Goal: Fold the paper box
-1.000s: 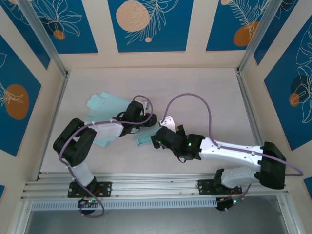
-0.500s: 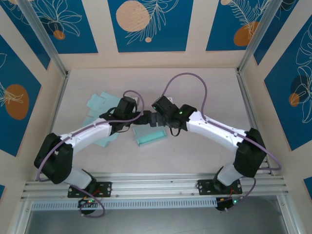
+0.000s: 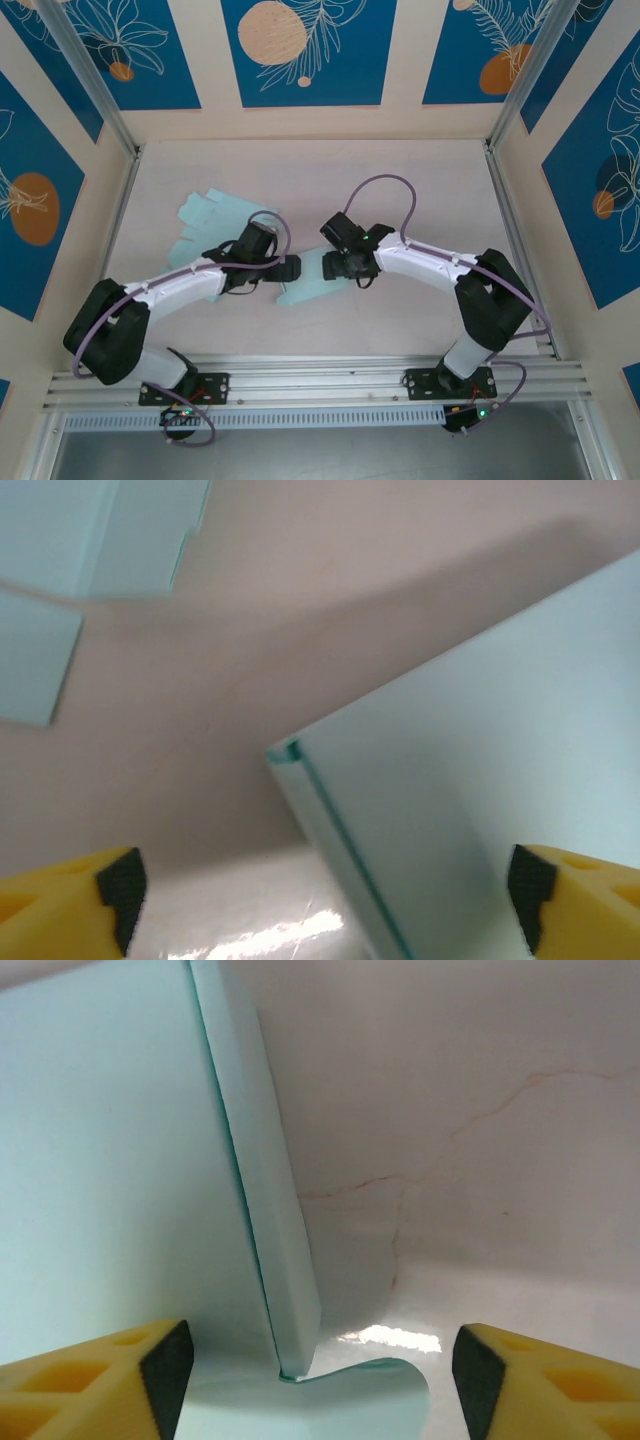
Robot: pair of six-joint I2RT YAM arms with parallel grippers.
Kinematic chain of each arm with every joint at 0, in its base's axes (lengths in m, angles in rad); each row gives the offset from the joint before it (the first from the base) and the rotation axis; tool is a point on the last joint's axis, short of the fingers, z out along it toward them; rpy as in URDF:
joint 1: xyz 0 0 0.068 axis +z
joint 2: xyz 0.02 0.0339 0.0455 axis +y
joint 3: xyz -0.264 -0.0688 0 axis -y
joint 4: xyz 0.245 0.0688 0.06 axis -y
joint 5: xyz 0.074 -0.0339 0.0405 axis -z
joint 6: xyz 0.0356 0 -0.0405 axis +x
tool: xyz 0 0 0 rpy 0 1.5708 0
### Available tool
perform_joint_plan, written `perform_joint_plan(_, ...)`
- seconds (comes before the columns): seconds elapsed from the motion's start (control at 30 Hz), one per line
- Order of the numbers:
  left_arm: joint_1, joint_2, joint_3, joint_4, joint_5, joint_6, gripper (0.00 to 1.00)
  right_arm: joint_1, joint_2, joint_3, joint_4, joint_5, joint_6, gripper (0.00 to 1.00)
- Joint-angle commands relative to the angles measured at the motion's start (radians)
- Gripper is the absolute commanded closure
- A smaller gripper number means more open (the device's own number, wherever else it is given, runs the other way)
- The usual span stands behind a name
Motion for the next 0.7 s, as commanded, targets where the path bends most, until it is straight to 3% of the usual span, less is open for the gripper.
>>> perform_joint_plan(0.0,-0.009,0.023,-0.031,0.016,0.009,-0.012,0.23,-0.016,0.050,-0.043,0.032,-0.047,0.022,0.34)
perform_joint_plan(0.17,-0.009,0.067,-0.030,0.012,0.003,-0.006,0.51,-0.020,0.090,-0.043,0.038,-0.057,0.035,0.38)
perform_joint_plan(0.33,-0.009,0.075,-0.012,0.018,0.015,0.008,0.55,-0.029,0.048,-0.035,0.036,-0.066,0.013,0.37)
perform_joint_plan(0.43,0.004,0.074,0.004,0.004,0.013,0.018,0.63,-0.052,-0.002,-0.037,0.058,-0.106,-0.017,0.31)
perform_joint_plan(0.67,0.115,0.106,-0.013,0.017,0.115,-0.002,0.77,-0.175,-0.077,-0.100,0.206,-0.361,-0.015,0.15)
